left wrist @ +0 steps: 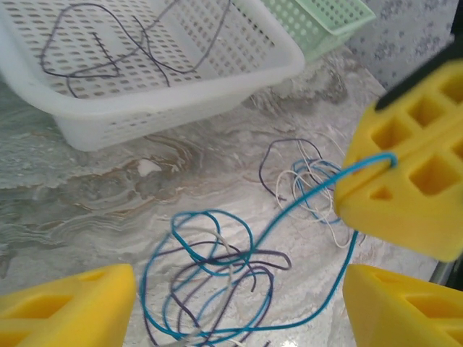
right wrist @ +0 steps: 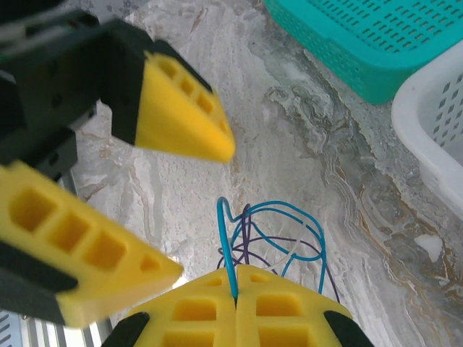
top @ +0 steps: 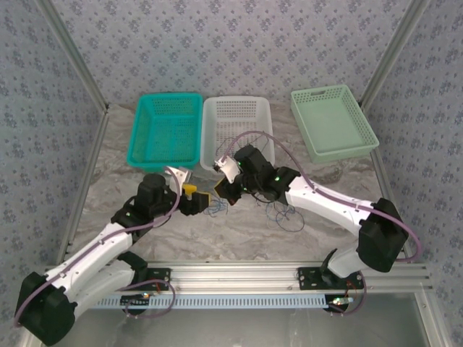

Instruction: Untangle the cables

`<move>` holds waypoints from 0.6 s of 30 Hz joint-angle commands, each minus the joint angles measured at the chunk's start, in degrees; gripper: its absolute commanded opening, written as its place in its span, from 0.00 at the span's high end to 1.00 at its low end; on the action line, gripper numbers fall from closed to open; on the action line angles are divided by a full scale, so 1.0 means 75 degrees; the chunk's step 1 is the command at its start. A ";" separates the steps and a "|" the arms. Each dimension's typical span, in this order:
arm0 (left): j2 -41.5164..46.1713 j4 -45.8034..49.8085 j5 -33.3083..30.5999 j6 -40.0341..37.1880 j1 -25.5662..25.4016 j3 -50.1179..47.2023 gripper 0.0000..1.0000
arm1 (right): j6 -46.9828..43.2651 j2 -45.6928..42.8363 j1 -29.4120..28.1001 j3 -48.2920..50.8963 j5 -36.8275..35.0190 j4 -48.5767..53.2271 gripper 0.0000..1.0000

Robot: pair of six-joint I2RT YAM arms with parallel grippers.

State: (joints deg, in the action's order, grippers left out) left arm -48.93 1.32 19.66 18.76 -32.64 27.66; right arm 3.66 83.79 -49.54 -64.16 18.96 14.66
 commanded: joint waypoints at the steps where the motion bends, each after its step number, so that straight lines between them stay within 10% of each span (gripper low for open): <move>1: -0.0006 -0.0260 -0.0494 -0.0499 -0.0164 0.0095 0.26 | 0.0248 0.0043 -0.0032 -0.0385 0.0280 -0.0197 1.00; 18: -0.0438 -0.0825 -0.1507 -0.0763 -0.0395 0.0372 0.32 | 0.0414 0.0147 -0.0221 -0.0491 0.0492 -0.0165 1.00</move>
State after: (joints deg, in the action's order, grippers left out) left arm -51.00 -2.59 9.30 14.24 -35.07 27.68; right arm 5.52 84.05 -50.68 -65.95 20.88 13.96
